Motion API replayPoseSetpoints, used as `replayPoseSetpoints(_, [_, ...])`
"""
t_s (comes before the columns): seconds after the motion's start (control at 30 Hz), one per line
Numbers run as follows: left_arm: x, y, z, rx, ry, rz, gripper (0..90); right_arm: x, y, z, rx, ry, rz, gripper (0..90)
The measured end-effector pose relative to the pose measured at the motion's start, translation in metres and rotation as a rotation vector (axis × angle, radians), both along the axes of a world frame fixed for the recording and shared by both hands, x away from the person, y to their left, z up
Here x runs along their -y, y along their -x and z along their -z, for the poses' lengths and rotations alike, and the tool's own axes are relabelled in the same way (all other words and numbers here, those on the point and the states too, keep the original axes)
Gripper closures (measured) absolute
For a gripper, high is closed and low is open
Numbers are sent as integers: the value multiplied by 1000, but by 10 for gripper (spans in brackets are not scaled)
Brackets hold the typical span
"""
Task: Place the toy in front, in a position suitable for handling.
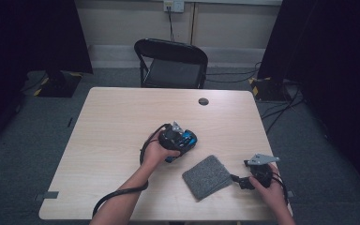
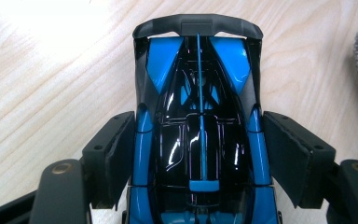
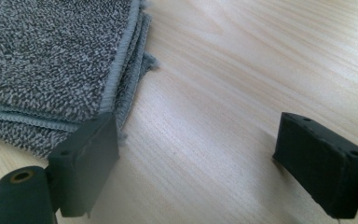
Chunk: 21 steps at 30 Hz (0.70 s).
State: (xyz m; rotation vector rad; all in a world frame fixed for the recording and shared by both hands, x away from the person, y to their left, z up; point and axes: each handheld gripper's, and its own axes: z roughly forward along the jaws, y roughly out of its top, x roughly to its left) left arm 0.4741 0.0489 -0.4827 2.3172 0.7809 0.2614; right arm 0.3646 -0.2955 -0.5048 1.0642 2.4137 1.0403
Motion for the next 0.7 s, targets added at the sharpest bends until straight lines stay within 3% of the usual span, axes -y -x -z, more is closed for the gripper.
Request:
replayPoseSetpoints(0.2, [0,-1,2,-3,14,-5,282,0,0,0,0,0,0,128])
replayPoseSetpoints(0.33, [0,0,4,17,27,-12,281,0,0,0,0,0,0,128])
replayPoseSetpoints(0.4, [-2,1,6,-8,45,-35,255,0,0,0,0,0,0,128])
replayPoseSetpoints(0.43, [-3,0,8,-44,47,-51,240,0,0,0,0,0,0,128])
replayPoseSetpoints(0.7, [-8,4,15,-4,39,-28,225,0,0,0,0,0,0,128])
